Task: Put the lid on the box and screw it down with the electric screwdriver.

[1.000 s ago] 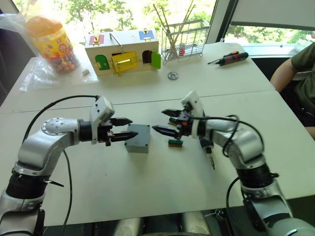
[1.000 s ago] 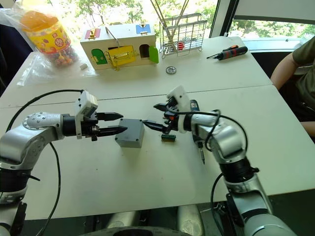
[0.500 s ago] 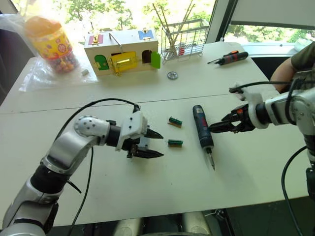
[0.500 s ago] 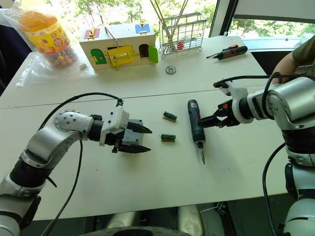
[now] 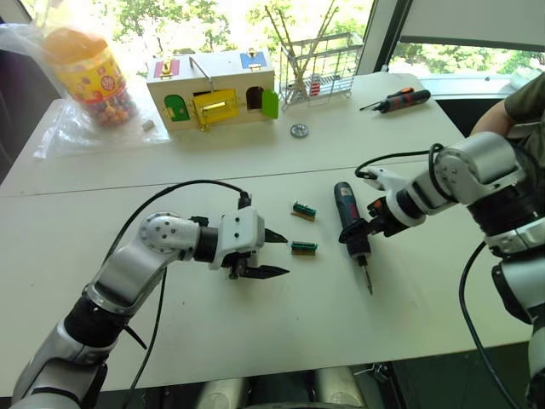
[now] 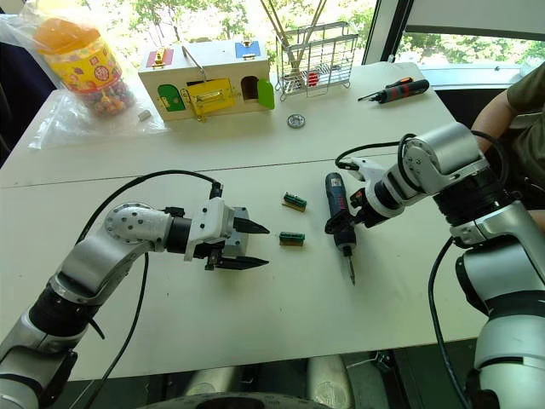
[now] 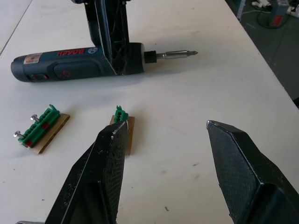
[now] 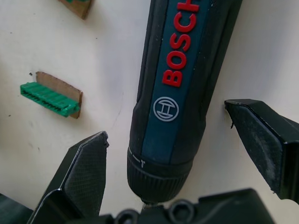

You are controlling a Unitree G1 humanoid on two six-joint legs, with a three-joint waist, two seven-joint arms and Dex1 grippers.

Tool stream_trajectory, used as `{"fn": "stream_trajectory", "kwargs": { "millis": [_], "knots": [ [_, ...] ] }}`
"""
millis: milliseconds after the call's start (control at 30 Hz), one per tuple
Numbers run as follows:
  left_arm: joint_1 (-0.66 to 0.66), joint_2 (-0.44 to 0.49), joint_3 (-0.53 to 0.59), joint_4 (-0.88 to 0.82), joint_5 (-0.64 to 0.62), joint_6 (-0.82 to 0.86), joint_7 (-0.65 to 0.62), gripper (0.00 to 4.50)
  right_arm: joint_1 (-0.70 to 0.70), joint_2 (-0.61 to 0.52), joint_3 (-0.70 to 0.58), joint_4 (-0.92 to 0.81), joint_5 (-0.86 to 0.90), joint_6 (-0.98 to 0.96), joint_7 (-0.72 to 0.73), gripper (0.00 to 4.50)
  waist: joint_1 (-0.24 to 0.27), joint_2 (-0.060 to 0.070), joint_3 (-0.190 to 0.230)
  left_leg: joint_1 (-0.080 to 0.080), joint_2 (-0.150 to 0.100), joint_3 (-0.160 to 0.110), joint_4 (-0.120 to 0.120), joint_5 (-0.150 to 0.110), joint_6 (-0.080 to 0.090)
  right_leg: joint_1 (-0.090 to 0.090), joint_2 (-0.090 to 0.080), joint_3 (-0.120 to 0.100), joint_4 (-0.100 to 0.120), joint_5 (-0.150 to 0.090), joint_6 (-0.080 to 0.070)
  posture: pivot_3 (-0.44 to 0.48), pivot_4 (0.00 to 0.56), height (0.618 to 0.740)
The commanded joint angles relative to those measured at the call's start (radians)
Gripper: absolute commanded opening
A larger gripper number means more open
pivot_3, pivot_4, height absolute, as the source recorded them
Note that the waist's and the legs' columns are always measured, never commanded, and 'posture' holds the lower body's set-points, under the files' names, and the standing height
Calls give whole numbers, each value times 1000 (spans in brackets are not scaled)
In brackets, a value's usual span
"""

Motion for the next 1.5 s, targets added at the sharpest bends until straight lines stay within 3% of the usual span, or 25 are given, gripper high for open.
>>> {"fn": "stream_trajectory", "kwargs": {
  "millis": [33,67,133,300,500,667,867,933,1067,1233,1300,1500],
  "knots": [
    [16,-34,5,-13,13,-16,45,2760,22,15,48,-33,39,6,-83,4484,-1,-1,0,0,0,0,0,0,0,0,0,0,0,0,0,0,150,740],
    [20,-41,2,-16,16,-14,51,2760,29,12,54,-44,56,6,-97,3999,-1,-2,-1,0,0,-1,1,0,0,0,0,0,0,0,0,0,150,740],
    [26,-55,-7,-27,25,-6,64,2760,53,-14,76,-90,76,6,-111,3488,1,-2,-1,0,0,-2,2,0,0,1,0,0,1,0,0,0,150,740],
    [52,-71,-2,-54,32,14,112,2760,204,-135,110,-335,119,6,-131,1735,17,-3,-2,0,-1,-4,1,0,1,2,0,-2,0,0,0,0,150,740],
    [65,-66,13,-52,22,30,132,2760,266,-117,33,-308,-14,6,-126,1731,27,-12,-8,4,0,-6,2,-1,1,11,1,-4,-5,0,0,0,150,740],
    [68,-28,82,-9,13,20,126,2760,169,-63,-56,-207,-102,-20,-43,1731,21,-17,-11,7,-1,-7,2,-3,6,15,1,-5,-8,0,0,0,150,740],
    [52,0,246,70,-90,56,103,2760,-3,89,-441,-59,-149,0,-111,1731,16,-9,-6,-1,-1,-4,2,-1,1,3,0,-3,-4,0,0,0,150,740],
    [34,16,299,99,-131,93,99,2760,32,145,-597,-170,-143,-158,-148,1731,12,-9,-6,-5,-1,-4,0,0,0,-4,0,-3,-2,0,0,0,150,740],
    [44,83,339,110,-168,142,60,2760,195,216,-687,-436,-180,-366,-174,1731,-1,-10,-7,-10,0,-6,-1,1,-1,-11,0,-4,5,0,0,0,150,740],
    [63,148,364,104,-211,205,29,2760,329,473,-799,-666,-102,-583,-237,1731,-14,-7,-5,-10,-1,-2,4,1,-2,-10,-1,-2,6,0,0,0,150,740],
    [67,168,357,97,-213,212,16,2760,360,570,-799,-722,-73,-647,-243,1731,-23,-6,-4,-10,0,-2,3,2,-3,-13,0,-1,8,0,0,0,150,740],
    [70,178,329,61,-220,241,22,2760,460,747,-623,-752,-187,-897,-209,1731,-36,-6,-5,-10,-1,-4,-1,3,-4,-14,0,-2,9,0,0,0,150,740]
  ]
}}
